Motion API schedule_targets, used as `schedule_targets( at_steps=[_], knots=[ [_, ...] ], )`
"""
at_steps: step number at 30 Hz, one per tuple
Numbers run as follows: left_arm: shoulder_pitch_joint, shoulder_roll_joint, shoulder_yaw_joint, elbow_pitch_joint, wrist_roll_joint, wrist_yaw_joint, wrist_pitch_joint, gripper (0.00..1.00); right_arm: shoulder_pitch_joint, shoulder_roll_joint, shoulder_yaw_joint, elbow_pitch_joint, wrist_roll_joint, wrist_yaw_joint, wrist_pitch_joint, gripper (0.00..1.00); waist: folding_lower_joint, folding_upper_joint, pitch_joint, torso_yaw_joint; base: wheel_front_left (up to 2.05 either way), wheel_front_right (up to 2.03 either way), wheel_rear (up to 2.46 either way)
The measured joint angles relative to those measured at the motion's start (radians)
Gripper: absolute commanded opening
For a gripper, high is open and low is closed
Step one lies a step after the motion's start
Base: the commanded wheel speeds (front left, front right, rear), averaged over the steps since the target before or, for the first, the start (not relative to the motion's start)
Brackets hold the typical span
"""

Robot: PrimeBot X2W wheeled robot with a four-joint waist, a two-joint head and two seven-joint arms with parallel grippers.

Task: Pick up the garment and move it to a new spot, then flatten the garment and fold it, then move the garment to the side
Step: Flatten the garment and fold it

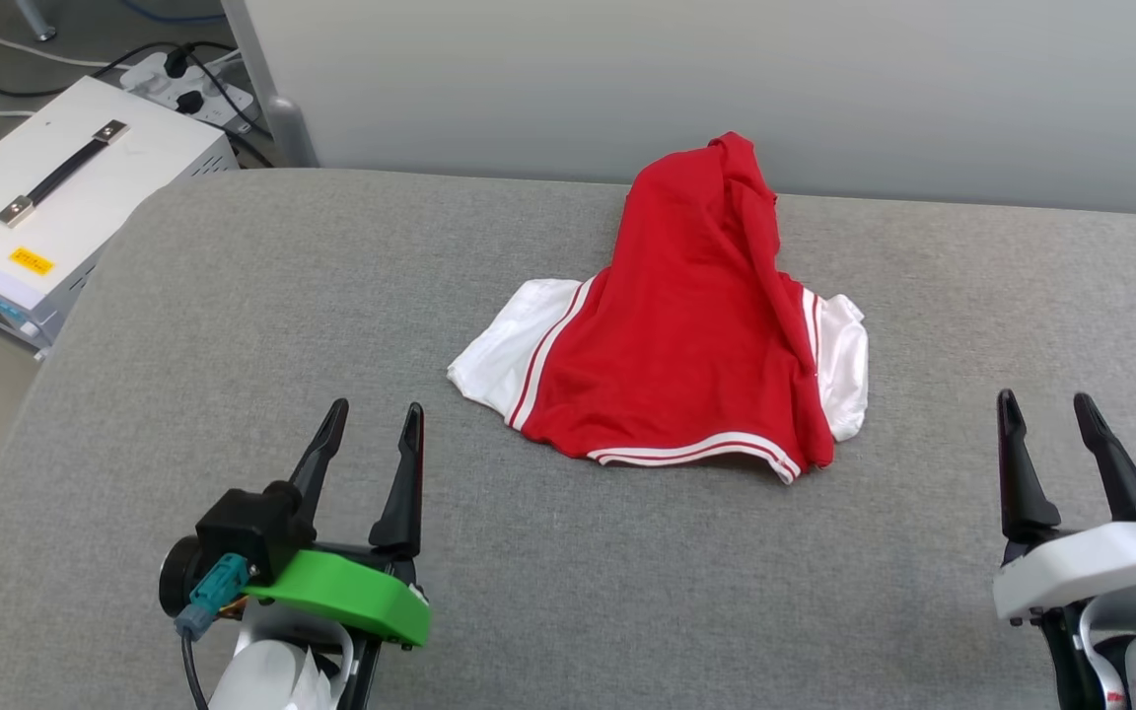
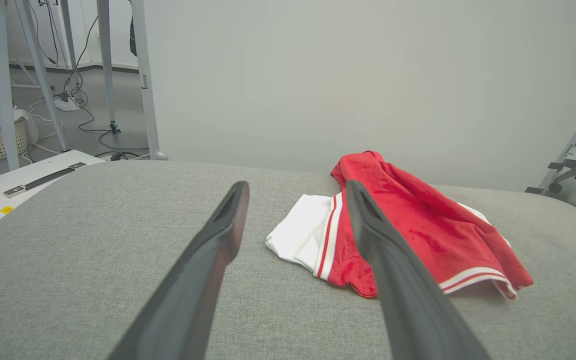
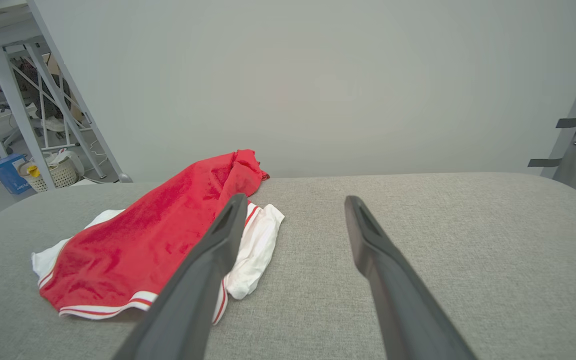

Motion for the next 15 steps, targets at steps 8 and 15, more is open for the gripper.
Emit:
schedule_targets(
  at_steps=[8,15],
  knots=[
    [0.013,-0.01,-0.002,-0.009,0.005,0.0,0.0,1.0,0.047,0.03,-0.024,-0.072,-0.029,0.0,0.075,1.0,0.0,0.0,0.006,-0.011,0.0,0.0,0.0],
    [0.007,-0.013,-0.023,-0.043,0.017,0.0,0.0,1.0,0.022,-0.003,-0.011,-0.07,-0.077,0.0,0.372,1.0,0.0,0.0,0.047,0.005,0.0,0.0,0.0]
  ],
)
